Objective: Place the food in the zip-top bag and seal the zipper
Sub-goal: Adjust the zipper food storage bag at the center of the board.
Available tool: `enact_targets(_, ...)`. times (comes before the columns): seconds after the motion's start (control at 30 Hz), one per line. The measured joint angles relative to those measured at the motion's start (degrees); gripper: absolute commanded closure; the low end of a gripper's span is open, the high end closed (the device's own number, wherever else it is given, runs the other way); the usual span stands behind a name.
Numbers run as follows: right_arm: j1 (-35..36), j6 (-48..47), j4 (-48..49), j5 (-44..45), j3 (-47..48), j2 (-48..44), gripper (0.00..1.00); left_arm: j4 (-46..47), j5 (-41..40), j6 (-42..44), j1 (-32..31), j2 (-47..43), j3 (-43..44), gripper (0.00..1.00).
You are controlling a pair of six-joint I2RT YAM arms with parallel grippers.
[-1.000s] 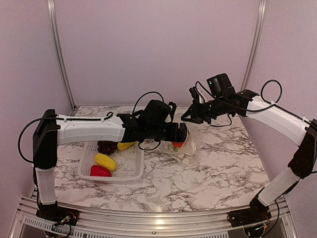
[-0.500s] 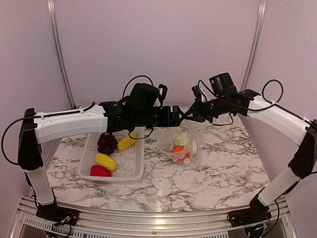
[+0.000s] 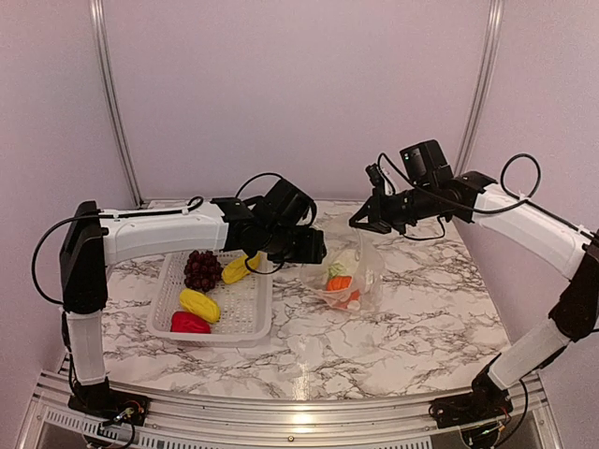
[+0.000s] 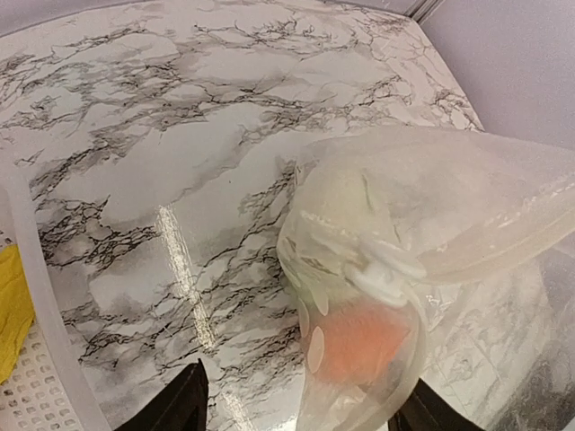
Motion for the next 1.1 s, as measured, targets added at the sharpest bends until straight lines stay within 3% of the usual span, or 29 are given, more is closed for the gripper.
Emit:
enact_targets(0.1, 0.13, -0.17, -0.52, 0.07, -0.17, -0.26, 1.0, -1.86, 0.92, -0.04, -0.04, 4.26, 3.5, 0.51)
enact_targets(0.17, 0.48, -0.24, -1.03, 0.39, -0.24, -0.42, 1.0, -2.6, 1.09, -0.42, -0.04, 5.95, 5.27, 0.69)
enact_targets(0.27, 1.42, -0.24, -2.49, 2.1, -0.24, -0.61, 0.82, -2.86, 1.53, -1.9, 0.09, 6.51, 6.08, 0.86)
enact_targets(0.4, 3.41, -0.02, -5.11, 5.11, -0.85, -1.16, 0.69, -2.29, 2.05, -4.48, 0.13, 6.51, 6.23, 0.94)
enact_targets(0.5, 5.07, 0.33, -6.91, 7.08, -1.2, -1.79, 0.69, -1.29, 2.1, -6.49, 0.13, 6.38, 6.25, 1.0)
enact_targets(0.73, 6.54, 0.17, -10.45, 11.1, -1.2, -2.45, 0.68, 4.04, 2.45, -12.28, 0.17, 4.17, 6.23, 1.0)
enact_targets(0.77, 6.64, 0.09, -10.73, 11.56, -1.18, -2.43, 0.69, 4.61, 2.49, -12.92, 0.17, 3.93, 6.23, 1.0)
enact_targets(0.83, 7.08, -0.17, -12.07, 12.94, -0.59, -2.38, 0.83, 5.86, 2.69, -14.1, 0.24, 3.58, 6.29, 1.0)
enact_targets(0.93, 7.63, -1.2, -15.1, 15.89, 1.68, -1.92, 0.96, 6.62, 3.1, -15.26, 0.46, 3.58, 6.6, 1.0)
enact_targets(1.1, 7.72, -3.08, -18.4, 23.56, 5.18, -1.44, 0.94, 6.99, 3.96, -16.28, 0.63, 3.58, 6.73, 1.0)
